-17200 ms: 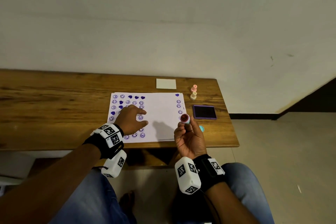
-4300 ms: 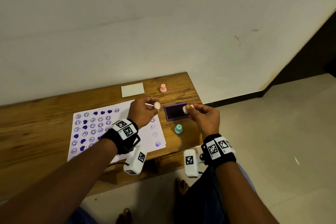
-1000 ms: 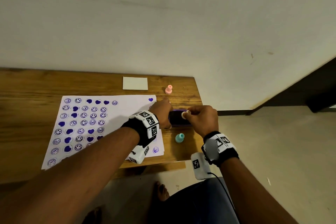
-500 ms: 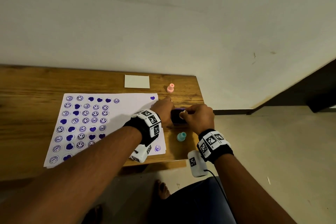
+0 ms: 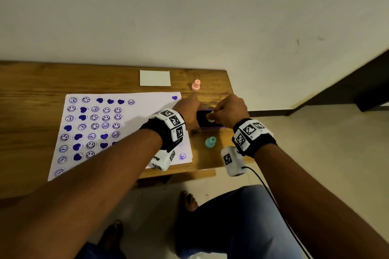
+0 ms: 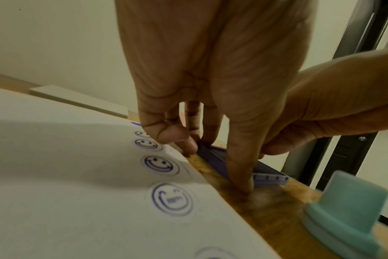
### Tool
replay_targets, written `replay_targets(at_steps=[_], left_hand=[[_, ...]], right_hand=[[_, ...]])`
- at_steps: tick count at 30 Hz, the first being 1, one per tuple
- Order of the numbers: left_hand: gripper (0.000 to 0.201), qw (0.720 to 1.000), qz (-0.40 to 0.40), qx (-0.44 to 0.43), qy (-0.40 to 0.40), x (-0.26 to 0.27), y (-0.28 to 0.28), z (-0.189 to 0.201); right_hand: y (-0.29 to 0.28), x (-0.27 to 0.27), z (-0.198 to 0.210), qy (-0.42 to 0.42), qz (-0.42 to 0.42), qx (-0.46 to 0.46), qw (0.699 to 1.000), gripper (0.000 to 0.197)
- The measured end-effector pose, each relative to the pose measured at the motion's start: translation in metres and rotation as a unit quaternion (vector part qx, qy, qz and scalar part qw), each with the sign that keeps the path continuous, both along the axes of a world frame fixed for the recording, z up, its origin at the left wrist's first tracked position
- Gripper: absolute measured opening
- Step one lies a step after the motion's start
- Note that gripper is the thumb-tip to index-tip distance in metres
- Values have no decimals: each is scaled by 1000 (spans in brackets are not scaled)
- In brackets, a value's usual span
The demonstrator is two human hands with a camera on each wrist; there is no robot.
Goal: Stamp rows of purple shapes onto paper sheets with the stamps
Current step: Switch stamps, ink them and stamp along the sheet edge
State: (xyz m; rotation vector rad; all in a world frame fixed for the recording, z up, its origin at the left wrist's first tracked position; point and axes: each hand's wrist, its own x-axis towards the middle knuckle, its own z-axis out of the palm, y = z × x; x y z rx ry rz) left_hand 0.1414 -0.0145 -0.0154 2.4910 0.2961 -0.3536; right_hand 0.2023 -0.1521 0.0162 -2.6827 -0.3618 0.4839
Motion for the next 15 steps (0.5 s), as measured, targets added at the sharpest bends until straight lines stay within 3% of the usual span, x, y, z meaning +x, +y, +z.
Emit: replay_targets(at_steps=[12, 15], left_hand=[[44, 999, 25, 11, 21, -2, -5, 11], [49, 999, 28, 10, 15, -3, -6, 12]], right_hand=[[7, -12, 5, -10, -37, -3, 999, 24], [0, -15, 7, -13, -55, 26, 998, 21]])
